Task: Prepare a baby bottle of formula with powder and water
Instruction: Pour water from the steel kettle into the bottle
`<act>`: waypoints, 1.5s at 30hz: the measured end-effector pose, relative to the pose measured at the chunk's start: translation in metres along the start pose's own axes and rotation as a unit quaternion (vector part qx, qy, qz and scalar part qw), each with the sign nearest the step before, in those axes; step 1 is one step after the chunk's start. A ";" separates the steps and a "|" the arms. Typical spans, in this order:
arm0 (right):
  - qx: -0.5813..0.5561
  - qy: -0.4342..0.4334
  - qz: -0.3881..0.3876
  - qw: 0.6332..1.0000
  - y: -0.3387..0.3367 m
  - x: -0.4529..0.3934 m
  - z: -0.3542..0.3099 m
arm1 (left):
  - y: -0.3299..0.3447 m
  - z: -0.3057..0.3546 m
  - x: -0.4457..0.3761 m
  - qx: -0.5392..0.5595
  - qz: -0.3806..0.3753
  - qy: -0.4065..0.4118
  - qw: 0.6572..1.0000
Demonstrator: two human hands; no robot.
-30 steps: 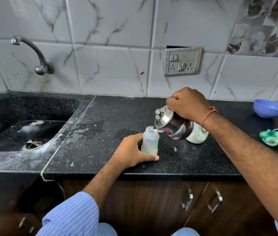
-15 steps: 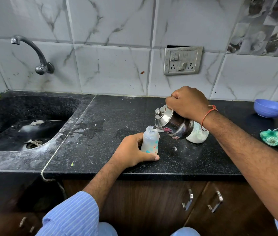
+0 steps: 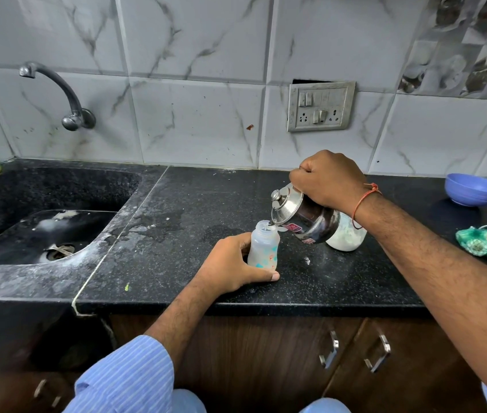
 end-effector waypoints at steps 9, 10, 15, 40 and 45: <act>-0.001 -0.006 0.000 1.000 0.001 -0.001 -0.001 | 0.001 -0.001 -0.001 0.011 0.000 -0.001 1.000; -0.001 -0.007 0.000 1.000 0.002 -0.001 -0.001 | 0.001 -0.001 -0.001 0.009 0.001 -0.001 1.000; 0.003 -0.005 -0.002 1.000 0.002 -0.002 0.001 | 0.001 -0.001 -0.001 0.008 -0.001 0.000 1.000; 0.004 -0.005 -0.008 1.000 0.002 -0.003 -0.001 | 0.003 -0.004 -0.004 0.015 -0.006 -0.001 1.000; 0.008 -0.008 -0.009 1.000 0.002 -0.004 -0.002 | 0.002 -0.004 -0.003 0.011 -0.003 -0.001 1.000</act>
Point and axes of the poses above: each hand's wrist, its own x-axis away from the middle knuckle, its own y-axis out of the palm, z = x × y, the point moved 10 cm from there along -x, towards the middle knuckle, and after that the axes turned 12 degrees about -y, right-handed, at the moved point
